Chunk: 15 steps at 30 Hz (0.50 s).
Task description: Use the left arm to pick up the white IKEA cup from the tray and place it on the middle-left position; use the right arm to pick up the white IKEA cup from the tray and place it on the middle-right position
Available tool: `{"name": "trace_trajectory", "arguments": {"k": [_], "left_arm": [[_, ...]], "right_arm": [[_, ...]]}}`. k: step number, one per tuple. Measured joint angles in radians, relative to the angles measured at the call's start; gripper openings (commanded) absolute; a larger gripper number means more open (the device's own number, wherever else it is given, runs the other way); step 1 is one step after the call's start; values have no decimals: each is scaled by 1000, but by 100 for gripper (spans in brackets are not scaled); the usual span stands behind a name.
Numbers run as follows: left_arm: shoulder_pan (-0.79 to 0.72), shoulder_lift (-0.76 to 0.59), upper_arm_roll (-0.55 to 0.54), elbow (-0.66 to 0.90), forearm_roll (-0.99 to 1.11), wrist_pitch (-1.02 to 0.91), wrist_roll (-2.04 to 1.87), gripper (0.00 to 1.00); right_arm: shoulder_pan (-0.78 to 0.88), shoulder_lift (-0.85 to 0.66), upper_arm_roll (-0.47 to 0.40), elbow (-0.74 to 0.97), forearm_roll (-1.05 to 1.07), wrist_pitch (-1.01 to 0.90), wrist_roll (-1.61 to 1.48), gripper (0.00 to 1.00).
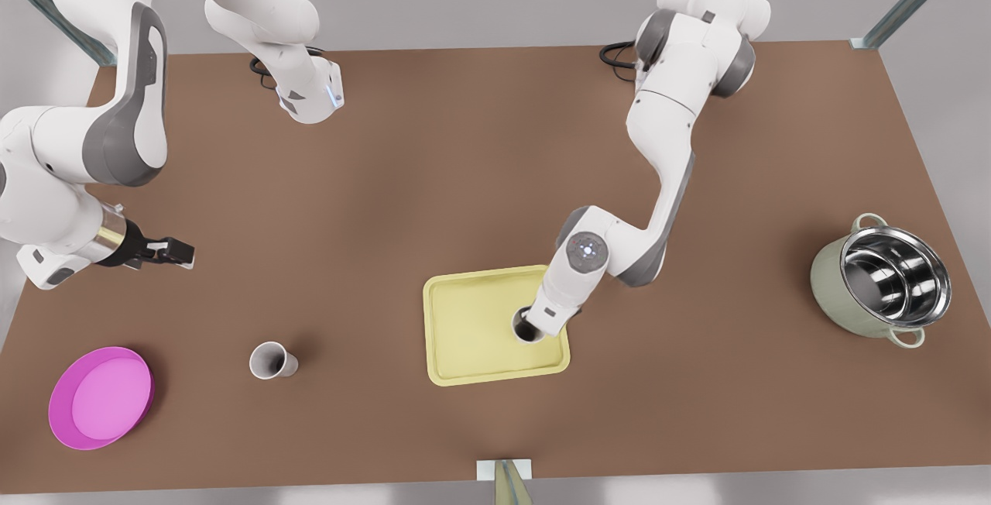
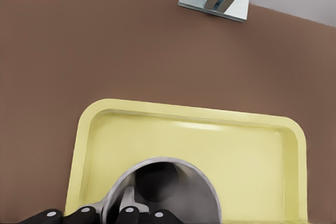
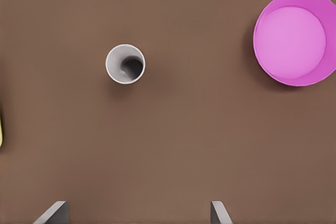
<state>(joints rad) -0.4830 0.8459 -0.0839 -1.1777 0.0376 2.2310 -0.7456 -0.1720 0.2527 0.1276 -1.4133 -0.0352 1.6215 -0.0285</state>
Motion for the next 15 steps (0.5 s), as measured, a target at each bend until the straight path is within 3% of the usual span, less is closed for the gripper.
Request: {"name": "trace_trajectory", "arguments": {"k": [3,6,15], "left_arm": [[52,-175,3,-251,1,-4,-9,0],[162,-270,3,-397,0,10,8,0],[494,-251,4,-434,5,39,207,0]], "right_arm": [[-2,0,-2,0,0,4,1,100],[-1,1,-2,0,0,7,2,100],[0,-1,1,11,-1,19,5,100]]}}
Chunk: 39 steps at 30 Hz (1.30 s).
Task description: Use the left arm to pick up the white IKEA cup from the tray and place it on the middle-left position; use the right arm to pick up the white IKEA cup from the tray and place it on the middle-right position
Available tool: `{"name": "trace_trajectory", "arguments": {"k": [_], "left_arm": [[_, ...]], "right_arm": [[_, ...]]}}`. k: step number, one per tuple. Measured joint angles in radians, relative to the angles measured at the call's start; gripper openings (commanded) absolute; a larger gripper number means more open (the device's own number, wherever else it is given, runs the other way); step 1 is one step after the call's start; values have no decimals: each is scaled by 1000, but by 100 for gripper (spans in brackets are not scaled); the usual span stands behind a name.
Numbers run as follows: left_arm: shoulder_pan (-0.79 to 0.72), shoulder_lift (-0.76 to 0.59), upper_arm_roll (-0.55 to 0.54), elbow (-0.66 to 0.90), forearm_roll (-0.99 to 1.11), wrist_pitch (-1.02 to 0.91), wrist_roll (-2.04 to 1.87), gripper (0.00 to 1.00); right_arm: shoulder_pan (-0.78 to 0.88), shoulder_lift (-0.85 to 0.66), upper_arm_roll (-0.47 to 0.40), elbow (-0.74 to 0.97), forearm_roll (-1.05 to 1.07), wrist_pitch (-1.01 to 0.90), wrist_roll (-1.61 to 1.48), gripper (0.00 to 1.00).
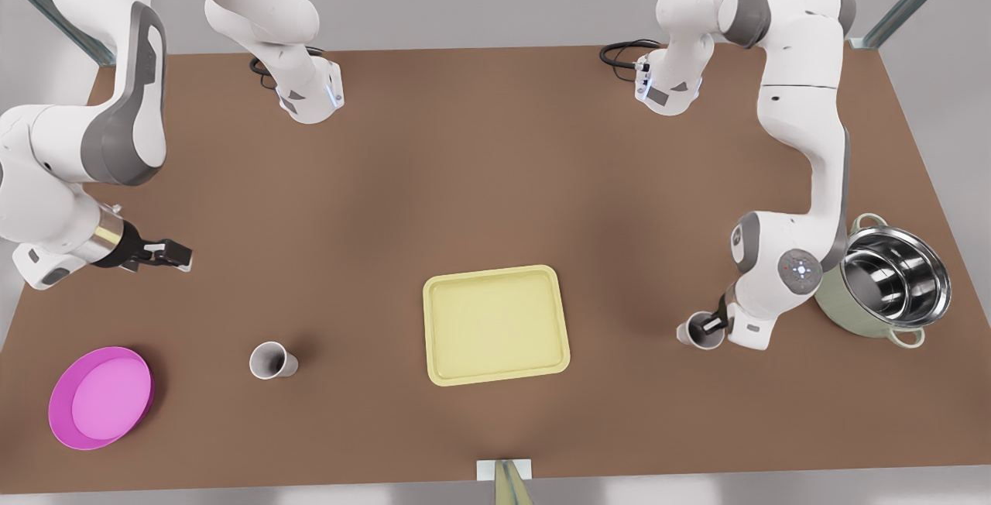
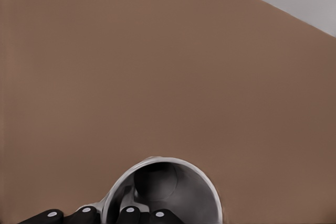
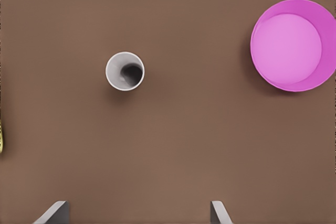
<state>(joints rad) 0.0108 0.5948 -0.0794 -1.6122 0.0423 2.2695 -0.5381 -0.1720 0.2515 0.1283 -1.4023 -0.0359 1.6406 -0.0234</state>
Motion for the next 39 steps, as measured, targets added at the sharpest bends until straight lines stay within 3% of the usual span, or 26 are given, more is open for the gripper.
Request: {"name": "trace_trajectory", "arguments": {"k": [19,20,21,23,30,33,39], "left_arm": [[54,93,69,-2,19,179,250,1],[54,93,70,-2,18,183,257,6],[54,93,70,-2,15,186,266,20],[53,93,70,-2,-1,192,293,100],[53,19,76,42,-60,141,425,100],[40,-29,58,234,-55,-66,443,100],[33,-142,-24,345,-71,-412,440,100]], "right_arm": [[-3,0,-10,21,-31,3,1,100],[-3,-1,-10,22,-31,3,1,100],[-3,-1,-10,22,-32,3,1,100],[-3,-2,-9,22,-32,3,2,100],[-3,-2,-9,22,-32,3,2,100],[-3,-2,-7,21,-32,2,3,100],[-2,-2,-5,21,-33,1,3,100]]}}
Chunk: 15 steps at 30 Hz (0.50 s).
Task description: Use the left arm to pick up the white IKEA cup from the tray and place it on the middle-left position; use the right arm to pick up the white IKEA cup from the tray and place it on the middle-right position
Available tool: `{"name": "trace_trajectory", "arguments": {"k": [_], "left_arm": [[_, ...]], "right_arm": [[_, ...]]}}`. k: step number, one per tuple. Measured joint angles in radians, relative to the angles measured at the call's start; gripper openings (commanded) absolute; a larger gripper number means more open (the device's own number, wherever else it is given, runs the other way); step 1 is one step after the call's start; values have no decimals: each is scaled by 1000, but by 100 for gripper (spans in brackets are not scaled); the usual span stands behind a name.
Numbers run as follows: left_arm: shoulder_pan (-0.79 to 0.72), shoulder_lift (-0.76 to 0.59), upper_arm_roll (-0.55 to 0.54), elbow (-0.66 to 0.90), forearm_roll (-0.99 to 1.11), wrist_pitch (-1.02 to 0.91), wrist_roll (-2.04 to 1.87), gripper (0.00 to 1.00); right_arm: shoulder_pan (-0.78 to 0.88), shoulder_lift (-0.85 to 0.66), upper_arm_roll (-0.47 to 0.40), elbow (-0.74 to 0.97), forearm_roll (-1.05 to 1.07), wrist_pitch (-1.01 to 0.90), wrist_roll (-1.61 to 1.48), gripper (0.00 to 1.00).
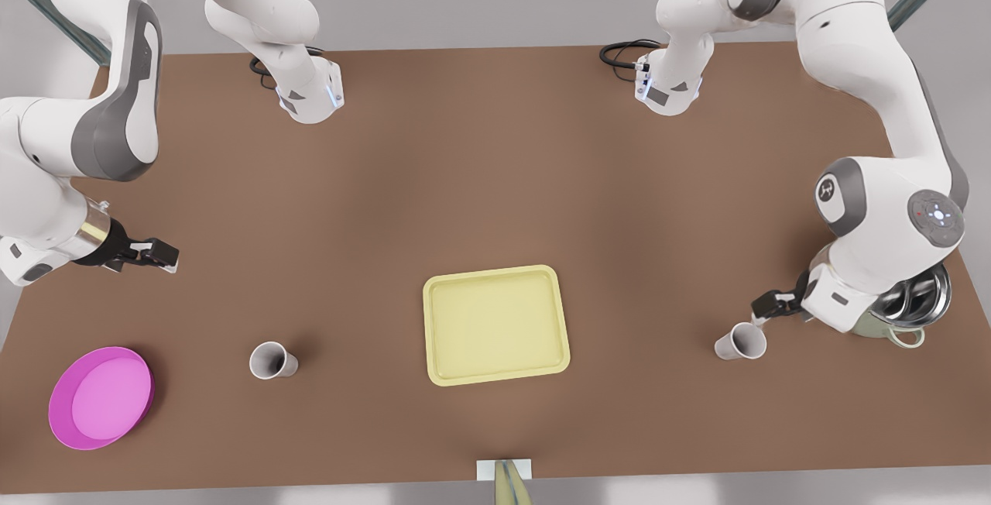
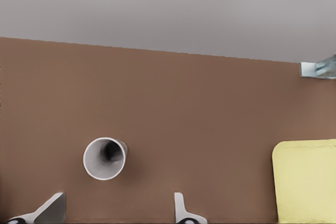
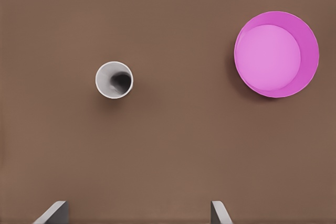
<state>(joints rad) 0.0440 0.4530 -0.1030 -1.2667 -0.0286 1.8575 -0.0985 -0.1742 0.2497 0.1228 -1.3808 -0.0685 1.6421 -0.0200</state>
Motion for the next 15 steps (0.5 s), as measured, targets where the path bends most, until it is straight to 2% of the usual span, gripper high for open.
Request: {"name": "trace_trajectory", "arguments": {"k": [5,7,10,15], "left_arm": [[-14,-30,-14,32,3,-164,-15,100],[-16,-85,-16,25,10,-209,-19,100],[-20,-183,-16,-80,16,-260,-24,100],[-15,-206,-10,-116,20,-293,-26,100]], "right_arm": [[2,1,5,0,-1,0,1,100],[4,1,6,0,-2,0,2,100],[6,1,7,0,-2,0,3,100],[7,2,7,0,-3,0,4,100]]}}
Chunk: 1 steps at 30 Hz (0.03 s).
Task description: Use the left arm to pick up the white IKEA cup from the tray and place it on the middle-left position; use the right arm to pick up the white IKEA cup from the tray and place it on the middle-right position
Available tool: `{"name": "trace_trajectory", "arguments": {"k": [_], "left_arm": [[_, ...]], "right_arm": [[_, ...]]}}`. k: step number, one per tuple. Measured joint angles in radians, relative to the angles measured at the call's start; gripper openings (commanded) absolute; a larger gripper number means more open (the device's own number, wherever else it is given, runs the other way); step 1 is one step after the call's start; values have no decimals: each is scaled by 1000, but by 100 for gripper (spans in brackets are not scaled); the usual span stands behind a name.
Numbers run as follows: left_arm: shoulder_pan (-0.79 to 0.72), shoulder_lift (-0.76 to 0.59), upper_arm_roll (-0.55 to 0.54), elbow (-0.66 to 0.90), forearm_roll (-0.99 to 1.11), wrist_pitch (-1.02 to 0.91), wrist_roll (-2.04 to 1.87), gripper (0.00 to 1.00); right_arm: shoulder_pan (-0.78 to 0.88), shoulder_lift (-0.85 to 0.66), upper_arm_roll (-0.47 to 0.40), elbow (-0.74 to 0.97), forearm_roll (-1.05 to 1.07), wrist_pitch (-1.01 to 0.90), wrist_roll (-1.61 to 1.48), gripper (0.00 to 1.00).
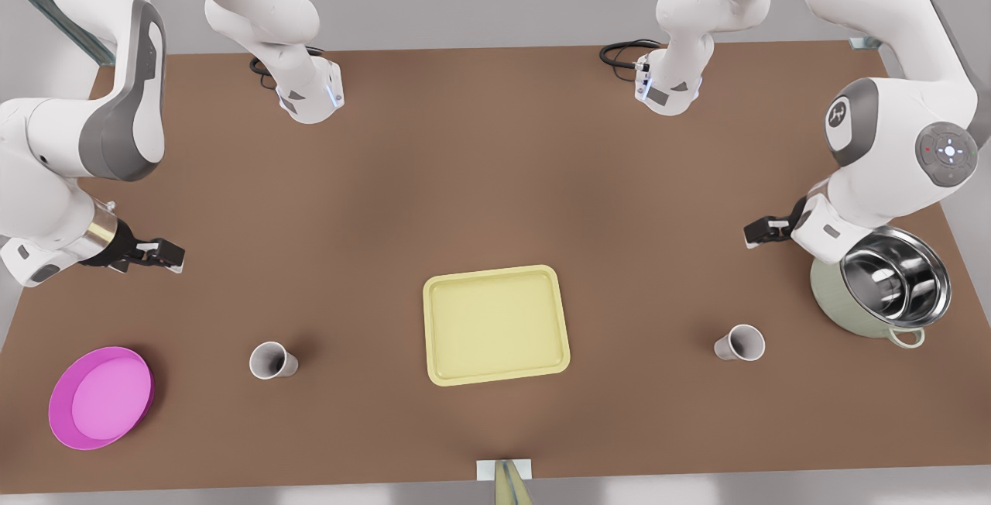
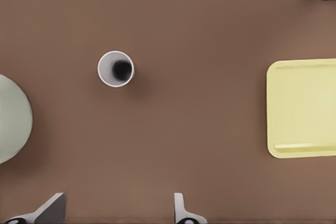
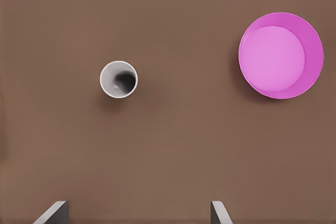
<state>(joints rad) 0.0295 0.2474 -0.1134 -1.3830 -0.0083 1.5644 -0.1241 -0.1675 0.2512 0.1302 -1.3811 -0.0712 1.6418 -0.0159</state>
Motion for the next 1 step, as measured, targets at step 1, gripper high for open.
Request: {"name": "trace_trajectory", "arguments": {"k": [1], "left_arm": [[0,0,0,-1,0,-4,0,100]], "right_arm": [[0,0,0,0,0,0,0,100]]}}
